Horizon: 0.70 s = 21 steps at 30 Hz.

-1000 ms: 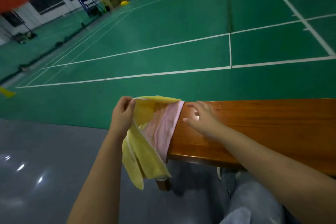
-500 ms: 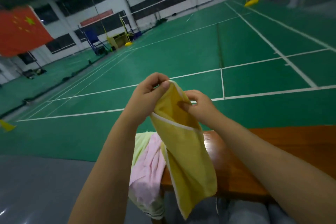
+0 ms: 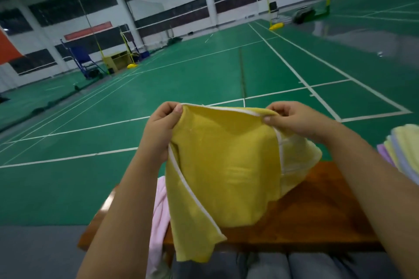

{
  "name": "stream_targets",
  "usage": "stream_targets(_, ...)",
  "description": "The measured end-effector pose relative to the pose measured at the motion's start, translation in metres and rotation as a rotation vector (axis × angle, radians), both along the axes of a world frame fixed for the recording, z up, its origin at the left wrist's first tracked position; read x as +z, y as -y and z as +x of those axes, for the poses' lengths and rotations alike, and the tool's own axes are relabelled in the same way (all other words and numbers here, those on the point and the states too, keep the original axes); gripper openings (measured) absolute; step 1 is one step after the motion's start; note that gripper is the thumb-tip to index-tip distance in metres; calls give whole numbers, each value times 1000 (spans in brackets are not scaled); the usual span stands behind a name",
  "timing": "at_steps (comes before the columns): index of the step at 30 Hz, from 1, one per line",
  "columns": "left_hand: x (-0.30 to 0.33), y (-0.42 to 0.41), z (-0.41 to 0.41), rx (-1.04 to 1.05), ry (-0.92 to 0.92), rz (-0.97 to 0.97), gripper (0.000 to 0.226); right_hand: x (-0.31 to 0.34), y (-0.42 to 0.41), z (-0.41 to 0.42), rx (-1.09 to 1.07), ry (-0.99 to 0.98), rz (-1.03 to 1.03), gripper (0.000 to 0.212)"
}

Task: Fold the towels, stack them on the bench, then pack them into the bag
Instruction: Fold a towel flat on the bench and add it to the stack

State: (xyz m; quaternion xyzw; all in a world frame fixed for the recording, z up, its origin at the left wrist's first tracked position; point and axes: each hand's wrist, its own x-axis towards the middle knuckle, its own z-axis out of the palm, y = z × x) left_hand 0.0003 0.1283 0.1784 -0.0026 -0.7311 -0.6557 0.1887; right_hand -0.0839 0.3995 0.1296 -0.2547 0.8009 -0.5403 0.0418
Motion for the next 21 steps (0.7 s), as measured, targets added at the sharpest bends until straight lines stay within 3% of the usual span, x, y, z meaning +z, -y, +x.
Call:
stream_targets(4, -14, -7, -11, -63, 62, 79, 22, 7, -9, -14, 68, 179, -37, 17)
stream_targets(7, -48, -13, -37, -17, 183, 30, 24, -15, -2, -40, 31, 242, 154, 21)
stream_targets(11, -129, -12, -86, 175, 428, -326, 11, -83, 5, -79, -247, 227, 364, 33)
stream_targets(13, -170, -13, -91, 238, 542, -601, 37, -116, 1, -79, -384, 243, 405, 42)
stream_targets(16, -220, -27, -60, 206, 377, -960, 40, -153, -12, -51, -415, 288, 394, 29)
stream_targets(19, -252, -47, -14, -18, 193, -965, 24, -184, -23, -10, -281, 344, 463, 15)
stream_targets(21, -270, -56, 12, -176, 146, -964, 27, -204, -25, 14, -216, 355, 539, 21)
